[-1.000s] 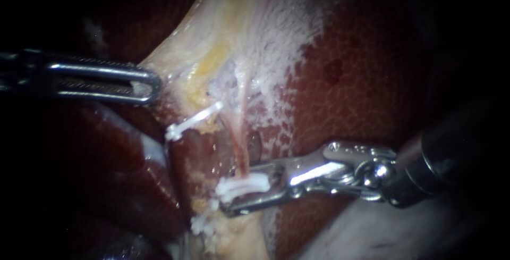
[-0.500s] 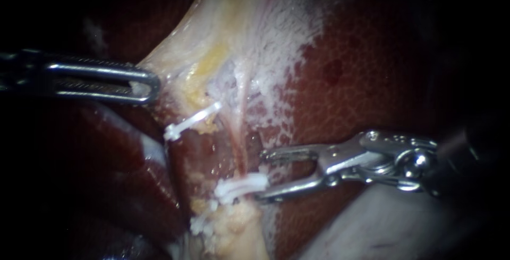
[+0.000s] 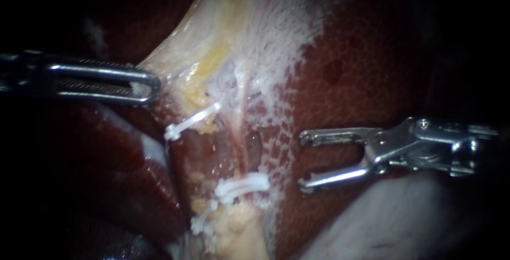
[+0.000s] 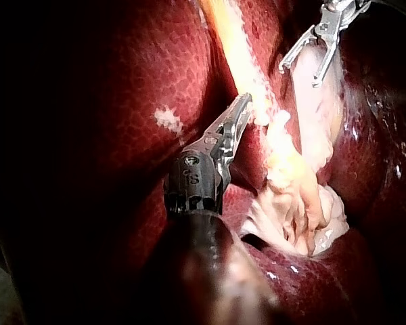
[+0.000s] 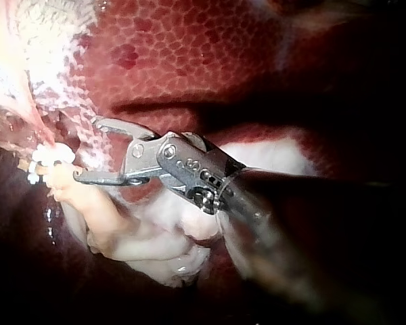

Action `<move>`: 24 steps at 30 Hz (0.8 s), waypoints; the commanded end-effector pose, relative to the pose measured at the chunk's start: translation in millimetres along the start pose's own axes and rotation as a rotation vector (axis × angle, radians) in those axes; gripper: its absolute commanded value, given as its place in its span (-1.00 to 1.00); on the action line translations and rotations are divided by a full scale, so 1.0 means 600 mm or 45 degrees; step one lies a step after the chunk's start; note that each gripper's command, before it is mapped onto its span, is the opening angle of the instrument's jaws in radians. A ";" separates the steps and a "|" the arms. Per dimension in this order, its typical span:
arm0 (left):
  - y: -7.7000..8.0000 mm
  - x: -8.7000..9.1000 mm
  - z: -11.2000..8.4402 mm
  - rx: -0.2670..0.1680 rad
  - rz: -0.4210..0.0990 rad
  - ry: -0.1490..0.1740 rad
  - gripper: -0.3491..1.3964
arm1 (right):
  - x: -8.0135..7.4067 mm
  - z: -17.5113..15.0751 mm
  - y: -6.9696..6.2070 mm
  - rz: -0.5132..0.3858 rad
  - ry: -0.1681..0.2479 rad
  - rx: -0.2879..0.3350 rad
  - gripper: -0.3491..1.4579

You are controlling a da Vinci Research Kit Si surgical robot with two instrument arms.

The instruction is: Going back second clip right tube

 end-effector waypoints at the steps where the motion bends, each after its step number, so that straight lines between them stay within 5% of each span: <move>1: 0.0002 0.0000 0.0001 0.001 0.000 0.000 -1.00 | 0.0002 -0.0002 0.0000 0.003 0.000 0.000 0.05; 14: 0.0033 0.0018 0.0025 -0.003 0.009 -0.003 -1.00 | 0.0005 -0.0007 -0.0008 -0.025 0.001 -0.002 0.05; 24: 0.0079 0.0051 0.0079 -0.030 0.006 0.028 -1.00 | 0.0004 -0.0009 -0.0010 -0.078 0.002 0.000 0.05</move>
